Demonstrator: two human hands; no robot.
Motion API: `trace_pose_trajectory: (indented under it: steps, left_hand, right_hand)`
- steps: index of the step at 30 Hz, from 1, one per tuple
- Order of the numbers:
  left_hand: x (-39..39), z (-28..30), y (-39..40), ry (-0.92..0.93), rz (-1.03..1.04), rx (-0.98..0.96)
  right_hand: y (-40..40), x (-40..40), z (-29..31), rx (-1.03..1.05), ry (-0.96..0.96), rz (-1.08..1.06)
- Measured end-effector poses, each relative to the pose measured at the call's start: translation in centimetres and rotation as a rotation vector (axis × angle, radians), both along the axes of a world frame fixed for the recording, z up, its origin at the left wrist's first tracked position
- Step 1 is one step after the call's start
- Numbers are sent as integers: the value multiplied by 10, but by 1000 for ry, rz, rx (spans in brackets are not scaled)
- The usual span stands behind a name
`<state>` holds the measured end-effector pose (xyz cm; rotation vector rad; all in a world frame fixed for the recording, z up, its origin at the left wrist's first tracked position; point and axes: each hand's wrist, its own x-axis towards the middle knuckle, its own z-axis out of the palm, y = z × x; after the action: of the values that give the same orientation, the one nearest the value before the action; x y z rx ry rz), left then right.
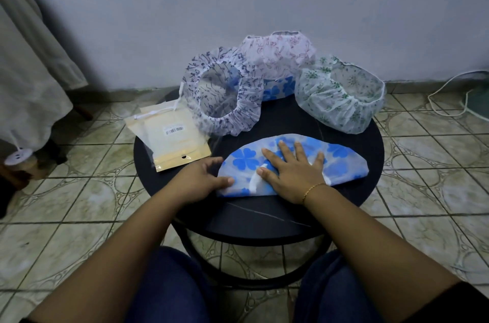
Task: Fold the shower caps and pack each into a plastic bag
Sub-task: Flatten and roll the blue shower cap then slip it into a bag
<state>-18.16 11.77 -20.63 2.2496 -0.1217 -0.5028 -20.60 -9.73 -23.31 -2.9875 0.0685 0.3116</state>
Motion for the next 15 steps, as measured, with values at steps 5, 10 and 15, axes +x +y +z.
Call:
trace_pose_trajectory:
  steps: [5,10,15]
  left_hand:
    - [-2,-3,1,-29,107,91]
    - [-5,-5,-3,-6,164,-29]
    - [-6,-10,-4,44,169,-117]
  right_hand:
    - [-1,-1,1,10,8,-4]
    - [-1,1,0,30,3,-8]
    - [-1,-5,1,148,-196,-74]
